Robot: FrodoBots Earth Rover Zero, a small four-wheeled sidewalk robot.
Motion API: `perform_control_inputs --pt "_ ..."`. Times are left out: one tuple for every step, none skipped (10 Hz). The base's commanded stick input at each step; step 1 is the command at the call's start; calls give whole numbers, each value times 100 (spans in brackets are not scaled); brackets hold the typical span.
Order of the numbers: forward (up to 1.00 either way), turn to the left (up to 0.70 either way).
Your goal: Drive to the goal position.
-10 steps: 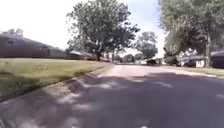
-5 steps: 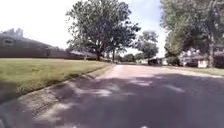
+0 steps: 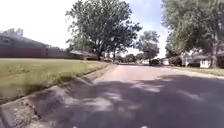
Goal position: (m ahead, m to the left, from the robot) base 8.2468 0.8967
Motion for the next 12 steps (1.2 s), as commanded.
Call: perform_control_inputs --pt "100 -5" --pt "100 0" --pt "100 0" --pt "100 0" --pt "100 0" --pt "100 0" --pt "100 0" --pt "100 -1" --pt "100 -20" --pt "100 -21" --pt "100 0" --pt "100 0"
